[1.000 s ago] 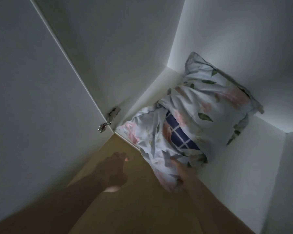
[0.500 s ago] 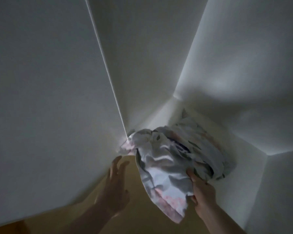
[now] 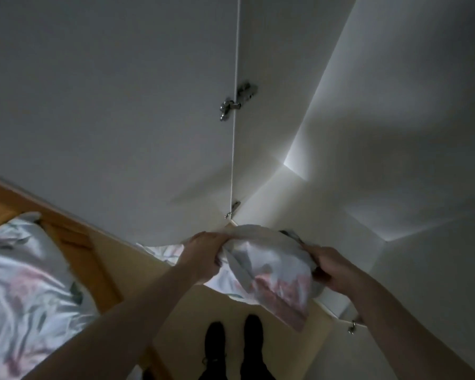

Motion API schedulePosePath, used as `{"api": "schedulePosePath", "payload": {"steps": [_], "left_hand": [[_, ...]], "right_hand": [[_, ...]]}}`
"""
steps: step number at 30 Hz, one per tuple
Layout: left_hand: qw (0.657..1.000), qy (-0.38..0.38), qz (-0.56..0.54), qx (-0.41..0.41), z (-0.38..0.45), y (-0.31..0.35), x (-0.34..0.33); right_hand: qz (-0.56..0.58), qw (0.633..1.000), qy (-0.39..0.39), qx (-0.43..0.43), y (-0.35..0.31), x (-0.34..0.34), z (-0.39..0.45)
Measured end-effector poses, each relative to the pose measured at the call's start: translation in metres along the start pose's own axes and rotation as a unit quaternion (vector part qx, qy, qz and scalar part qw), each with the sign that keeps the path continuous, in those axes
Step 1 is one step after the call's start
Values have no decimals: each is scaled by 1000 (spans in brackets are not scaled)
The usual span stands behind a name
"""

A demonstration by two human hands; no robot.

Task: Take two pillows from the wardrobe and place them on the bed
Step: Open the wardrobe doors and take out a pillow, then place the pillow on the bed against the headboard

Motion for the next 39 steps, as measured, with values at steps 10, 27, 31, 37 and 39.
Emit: {"api": "schedulePosePath", "payload": {"steps": [10,27,31,37,39], "left_hand": [[993,30,-38,104,-155,45,40],[964,189,20,187,-351,41,146],[953,222,19,204,-383,9,163],[905,388,64,164,-457,-33,209],[870,456,64,177,-490,-53,217]], "right_hand": [[-305,929,66,198,-48,-32,-121],[-634,504,-93,579,-94,-271,-282],[-616,502,-79,601,-106,-310,-293],[-578,565,-61,586,-133,-369,-311],[-562,595,-47,573,-144,-385,-311]]}}
Point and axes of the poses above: each hand's wrist, its own z-axis towards the middle knuckle, its own x-axis out of the back of the hand, y = z × x, the point moved 7 cm from there along z, towards the middle knuckle, and after that the axes turned 13 degrees about -z, right-handed, at the moved point
